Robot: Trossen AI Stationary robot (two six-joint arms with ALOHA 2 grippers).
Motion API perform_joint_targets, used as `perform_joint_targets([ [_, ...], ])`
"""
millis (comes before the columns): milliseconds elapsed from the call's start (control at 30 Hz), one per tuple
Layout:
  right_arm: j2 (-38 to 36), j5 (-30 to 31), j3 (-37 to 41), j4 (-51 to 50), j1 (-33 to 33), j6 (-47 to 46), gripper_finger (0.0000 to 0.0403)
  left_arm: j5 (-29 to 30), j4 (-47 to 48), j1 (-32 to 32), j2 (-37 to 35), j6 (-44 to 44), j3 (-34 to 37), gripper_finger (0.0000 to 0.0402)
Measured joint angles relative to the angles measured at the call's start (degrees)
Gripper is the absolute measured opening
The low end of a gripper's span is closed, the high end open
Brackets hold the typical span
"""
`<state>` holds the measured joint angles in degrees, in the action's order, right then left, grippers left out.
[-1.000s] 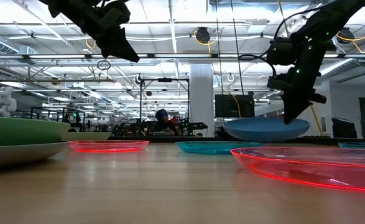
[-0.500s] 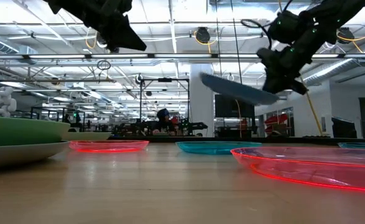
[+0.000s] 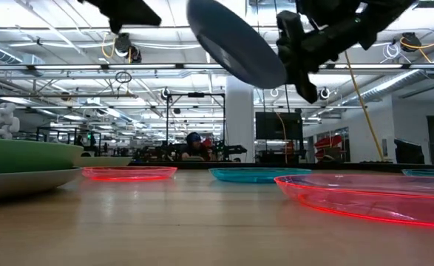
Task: Stack plastic plates
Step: Stack the blue plate on the green plate
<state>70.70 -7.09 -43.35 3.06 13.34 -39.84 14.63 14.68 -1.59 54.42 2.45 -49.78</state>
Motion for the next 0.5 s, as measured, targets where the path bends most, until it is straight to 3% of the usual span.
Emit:
perform_joint_targets([
  [333,14.33,2.73,-14.31,-0.32,-9.74,1.64,0.0001,18.4,1.94,17.68,-3.99,1.61,0.0,0.0042],
  [500,22.11,2.76,-22.43,-2.5,-12.34,2.89,0.0001,27.05,1.55,22.91,-4.33,0.1,0.0,0.0042],
])
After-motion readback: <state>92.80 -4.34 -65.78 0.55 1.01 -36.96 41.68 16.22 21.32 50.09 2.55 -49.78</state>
